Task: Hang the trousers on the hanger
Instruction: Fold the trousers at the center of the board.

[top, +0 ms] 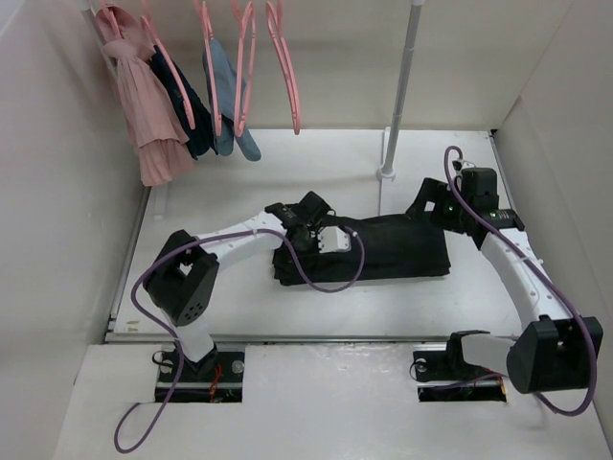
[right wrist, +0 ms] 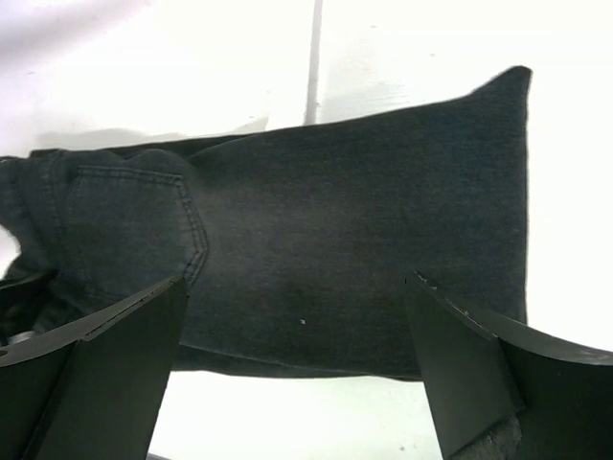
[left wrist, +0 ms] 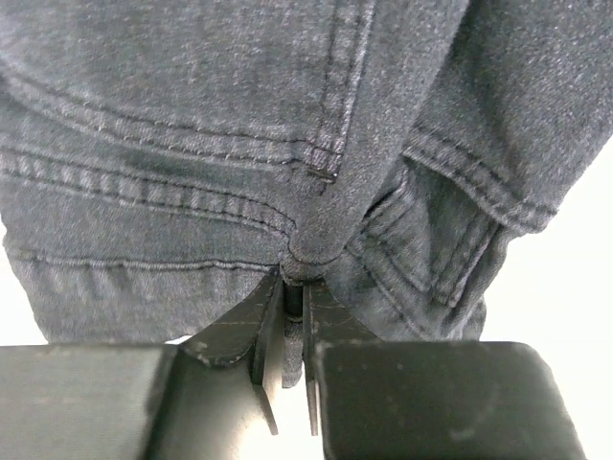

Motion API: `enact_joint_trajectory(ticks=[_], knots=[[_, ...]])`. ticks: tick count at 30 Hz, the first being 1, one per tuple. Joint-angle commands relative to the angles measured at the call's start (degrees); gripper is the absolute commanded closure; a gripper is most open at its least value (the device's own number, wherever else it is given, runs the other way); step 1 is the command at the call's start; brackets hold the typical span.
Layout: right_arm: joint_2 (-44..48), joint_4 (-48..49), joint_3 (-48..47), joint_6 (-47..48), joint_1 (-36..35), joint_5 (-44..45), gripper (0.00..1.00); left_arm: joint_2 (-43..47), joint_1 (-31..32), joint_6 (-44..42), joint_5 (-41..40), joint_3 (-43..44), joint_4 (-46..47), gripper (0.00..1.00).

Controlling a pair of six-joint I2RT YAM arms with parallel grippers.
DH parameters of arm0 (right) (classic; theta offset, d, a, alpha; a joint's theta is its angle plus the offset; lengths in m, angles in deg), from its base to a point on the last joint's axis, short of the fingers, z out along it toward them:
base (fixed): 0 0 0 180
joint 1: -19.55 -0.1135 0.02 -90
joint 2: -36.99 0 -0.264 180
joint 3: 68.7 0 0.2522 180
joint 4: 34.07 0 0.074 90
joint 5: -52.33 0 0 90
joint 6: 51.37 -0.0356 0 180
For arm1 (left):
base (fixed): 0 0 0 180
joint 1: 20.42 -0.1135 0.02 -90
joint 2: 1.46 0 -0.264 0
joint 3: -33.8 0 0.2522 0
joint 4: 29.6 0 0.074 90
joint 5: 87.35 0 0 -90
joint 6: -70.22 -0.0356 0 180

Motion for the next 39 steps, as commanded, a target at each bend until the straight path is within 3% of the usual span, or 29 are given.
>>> enact_joint_trajectory(ticks=[1,7,10,13,19,21,27,28,31,36,39], knots=[[-0.48,-0.52,-2.79,-0.44,0.67,2.34,0.0,0.93,-0.7,2.5,-1.47,6.06,-5.12,1.0],[-3.02,-1.05,-2.26,-3.25,1.2,4.89,0.0,5.06,-0.7,4.36,-0.16,16.8,-16.99,1.0],[-4.26,-1.66,-2.26,-4.48,1.73,6.03,0.0,8.58,0.7,4.97,-0.16,12.52,-21.04,1.0],[-5.84,-3.07,-2.26,-5.09,2.26,7.61,0.0,10.52,3.16,6.37,0.37,2.59,-21.05,1.0],[-10.66,-5.79,-1.74,-8.26,3.49,11.13,0.0,7.46,5.45,10.77,-1.29,-7.45,-11.49,0.99],[-12.25,-5.79,-0.42,-9.75,4.01,10.26,0.0,5.7,5.45,12.09,-4.53,-7.97,-7.71,0.82],[-15.33,-3.51,2.57,-10.9,3.4,11.21,0.01,6.02,4.76,12.71,-7.01,-10.08,-6.19,0.68],[-15.34,-3.51,2.57,-10.9,2.88,12.35,0.01,7.17,4.14,11.75,-7.01,-10.7,-6.8,0.59],[-14.11,-4.56,1.79,-10.9,2.26,14.82,0.01,13.14,2.91,9.2,-5.88,-13.33,-8.3,0.45],[-10.33,-8.42,-3.56,-11.43,-6.17,23.6,0.05,23.69,0.97,6.65,-0.87,-15.01,-11.29,0.42],[-9.45,-9.75,-4.89,-11.43,-11.26,25.02,0.07,29.93,-0.61,9.87,-0.33,-15.01,-4.49,0.4]])
